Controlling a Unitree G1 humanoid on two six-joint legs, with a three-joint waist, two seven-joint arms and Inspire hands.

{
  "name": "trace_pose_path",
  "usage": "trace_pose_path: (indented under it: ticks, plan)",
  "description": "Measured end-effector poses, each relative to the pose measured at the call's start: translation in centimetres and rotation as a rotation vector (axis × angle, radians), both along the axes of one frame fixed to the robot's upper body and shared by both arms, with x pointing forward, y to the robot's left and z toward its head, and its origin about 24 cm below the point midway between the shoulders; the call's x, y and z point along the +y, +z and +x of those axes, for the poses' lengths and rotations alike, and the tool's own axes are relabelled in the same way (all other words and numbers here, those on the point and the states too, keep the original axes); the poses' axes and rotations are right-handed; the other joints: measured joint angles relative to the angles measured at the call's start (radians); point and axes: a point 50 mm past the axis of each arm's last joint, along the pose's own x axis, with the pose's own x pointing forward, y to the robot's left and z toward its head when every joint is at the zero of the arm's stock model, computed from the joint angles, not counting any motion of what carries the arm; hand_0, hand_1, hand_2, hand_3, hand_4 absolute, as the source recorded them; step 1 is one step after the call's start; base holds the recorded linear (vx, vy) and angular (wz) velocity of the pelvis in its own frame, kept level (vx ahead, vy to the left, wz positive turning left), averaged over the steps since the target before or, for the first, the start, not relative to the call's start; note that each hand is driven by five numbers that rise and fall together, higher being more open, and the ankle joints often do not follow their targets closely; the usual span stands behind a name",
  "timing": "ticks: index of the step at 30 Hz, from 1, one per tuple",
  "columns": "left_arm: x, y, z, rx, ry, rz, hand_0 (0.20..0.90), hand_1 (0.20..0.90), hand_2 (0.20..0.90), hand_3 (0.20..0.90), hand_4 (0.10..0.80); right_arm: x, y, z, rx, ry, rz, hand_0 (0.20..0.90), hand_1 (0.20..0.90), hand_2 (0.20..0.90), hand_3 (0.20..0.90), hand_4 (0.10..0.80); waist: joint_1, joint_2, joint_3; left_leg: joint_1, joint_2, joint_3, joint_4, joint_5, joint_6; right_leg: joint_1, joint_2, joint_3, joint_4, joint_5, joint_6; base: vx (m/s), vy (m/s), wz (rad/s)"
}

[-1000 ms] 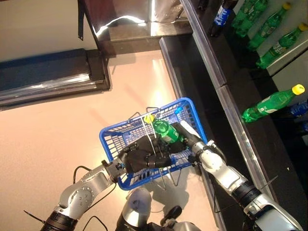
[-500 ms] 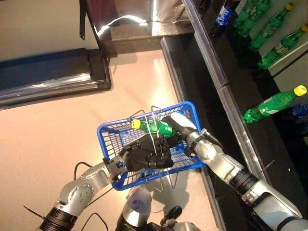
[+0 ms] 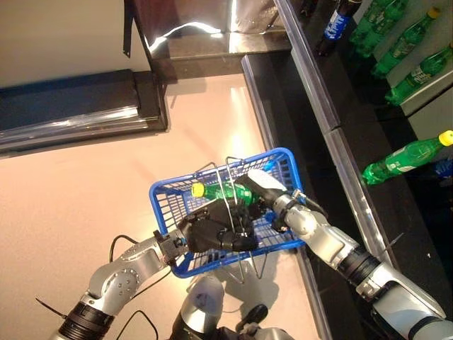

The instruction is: Pick up the drink and place into the basket.

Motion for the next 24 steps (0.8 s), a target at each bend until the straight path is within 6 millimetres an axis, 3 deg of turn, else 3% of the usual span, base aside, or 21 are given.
trace_pose_path:
  ticks: [15, 24]
  plan:
    - [-2.0, 3.1, 0.0, -0.163, -0.165, -0.003, 0.3, 0.3, 0.3, 0.2, 0.1, -0.6, -1.8, 1.1, 0.125, -0.065, -0.11, 0.3, 0.3, 0.3, 0.2, 0.1, 0.027, 0.0, 0.0, 0.0, -0.007, -0.023, 0.007, 0.003, 0.005, 0.015, 0.006, -0.023, 0.0, -0.006, 0.002, 0.006, 0.001, 0.03]
    - [-2.1, 2.8, -0.1, -0.136, -0.186, 0.015, 0.3, 0.3, 0.3, 0.2, 0.1, 0.5, -2.2, 1.8, 0.159, -0.101, -0.129, 0.3, 0.3, 0.3, 0.2, 0.1, 0.033, -0.001, 0.0, 0.0, -0.01, -0.027, 0.016, -0.003, -0.001, 0.023, 0.0, -0.029, 0.0, -0.007, 0.002, 0.005, 0.002, 0.02]
